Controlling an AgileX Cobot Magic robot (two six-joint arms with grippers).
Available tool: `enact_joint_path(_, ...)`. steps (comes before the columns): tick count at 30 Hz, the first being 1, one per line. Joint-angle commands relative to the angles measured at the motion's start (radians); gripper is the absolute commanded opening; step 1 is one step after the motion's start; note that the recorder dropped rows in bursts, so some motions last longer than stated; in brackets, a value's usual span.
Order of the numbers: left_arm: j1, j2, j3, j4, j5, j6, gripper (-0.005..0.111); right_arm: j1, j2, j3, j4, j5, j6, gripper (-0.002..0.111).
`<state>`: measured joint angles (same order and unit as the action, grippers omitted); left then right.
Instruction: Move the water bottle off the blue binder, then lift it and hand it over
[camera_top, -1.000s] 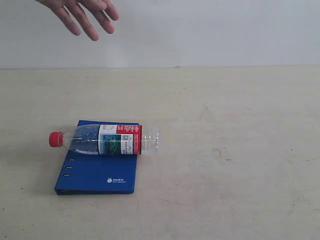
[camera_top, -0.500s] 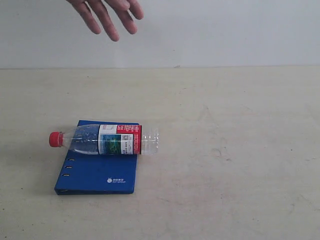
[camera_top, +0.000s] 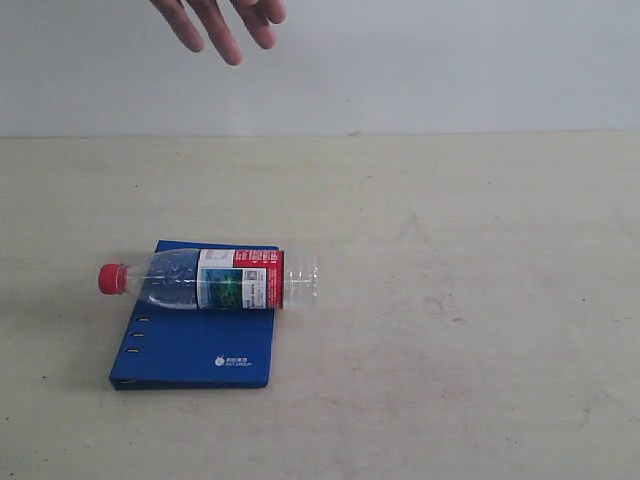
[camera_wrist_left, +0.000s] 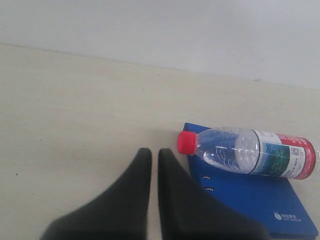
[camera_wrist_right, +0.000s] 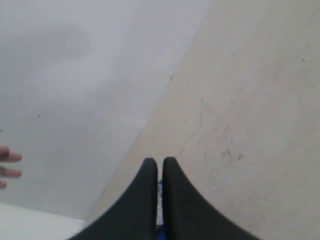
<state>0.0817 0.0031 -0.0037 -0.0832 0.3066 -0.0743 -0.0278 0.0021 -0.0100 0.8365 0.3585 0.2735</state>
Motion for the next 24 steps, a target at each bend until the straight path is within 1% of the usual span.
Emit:
enact_joint_path(1, 0.005, -0.003, 0.004, -0.003, -0.008, 0.004, 0.005, 0.002, -0.002, -0.129, 0.38, 0.031, -0.699, 0.0)
enact_joint_path(2, 0.005, -0.003, 0.004, -0.003, -0.008, 0.004, 0.005, 0.002, 0.038, -0.177, 0.467, 0.111, -0.92, 0.0)
enact_joint_path(3, 0.005, -0.003, 0.004, -0.003, -0.008, 0.004, 0.005, 0.002, 0.078, -0.204, 0.521, 0.189, -1.064, 0.0)
enact_joint_path(5, 0.005, -0.003, 0.004, -0.003, -0.008, 0.004, 0.005, 0.002, 0.201, -0.255, 0.541, 0.42, -1.275, 0.0)
enact_joint_path(6, 0.005, -0.003, 0.004, -0.003, -0.008, 0.004, 0.005, 0.002, 0.272, -0.262, 0.536, 0.529, -1.349, 0.0)
enact_joint_path(7, 0.005, -0.003, 0.004, -0.003, -0.008, 0.004, 0.005, 0.002, 0.342, -0.262, 0.536, 0.606, -1.43, 0.0)
enact_joint_path(8, 0.005, -0.003, 0.004, -0.003, -0.008, 0.004, 0.005, 0.015, 0.406, -0.262, 0.536, 0.646, -1.495, 0.0)
enact_joint_path(11, 0.005, -0.003, 0.004, -0.003, -0.008, 0.004, 0.005, 0.05, 0.57, -0.262, 0.539, 0.63, -1.617, 0.0)
enact_joint_path(12, 0.005, -0.003, 0.004, -0.003, -0.008, 0.004, 0.005, 0.07, 0.673, -0.264, 0.541, 0.613, -1.726, 0.0)
enact_joint_path(13, 0.005, -0.003, 0.004, -0.003, -0.008, 0.004, 0.005, 0.081, 0.731, -0.273, 0.541, 0.615, -1.785, 0.0)
enact_joint_path(14, 0.005, -0.003, 0.004, -0.003, -0.008, 0.004, 0.005, 0.114, 0.848, -0.299, 0.549, 0.638, -1.871, 0.0)
enact_joint_path(16, 0.005, -0.003, 0.004, -0.003, -0.008, 0.004, 0.005, 0.173, 0.95, -0.34, 0.553, 0.645, -1.915, 0.0)
enact_joint_path(18, 0.005, -0.003, 0.004, -0.003, -0.008, 0.004, 0.005, 0.272, 1.055, -0.4, 0.564, 0.601, -1.941, 0.0)
enact_joint_path(19, 0.005, -0.003, 0.004, -0.003, -0.008, 0.004, 0.005, 0.398, 1.141, -0.466, 0.578, 0.517, -1.978, 0.0)
enact_joint_path(20, 0.005, -0.003, 0.004, -0.003, -0.008, 0.004, 0.005, 0.522, 1.225, -0.547, 0.59, 0.389, -2.012, 0.0)
enact_joint_path(21, 0.005, -0.003, 0.004, -0.003, -0.008, 0.004, 0.005, 0.59, 1.265, -0.589, 0.59, 0.306, -2.021, 0.0)
enact_joint_path(22, 0.005, -0.003, 0.004, -0.003, -0.008, 0.004, 0.005, 0.702, 1.334, -0.66, 0.59, 0.131, -2.029, 0.0)
enact_joint_path(23, 0.005, -0.003, 0.004, -0.003, -0.008, 0.004, 0.005, 0.756, 1.372, -0.698, 0.59, 0.052, -2.031, 0.0)
enact_joint_path(24, 0.005, -0.003, 0.004, -0.003, -0.008, 0.004, 0.005, 0.838, 1.44, -0.761, 0.59, -0.048, -2.038, 0.0)
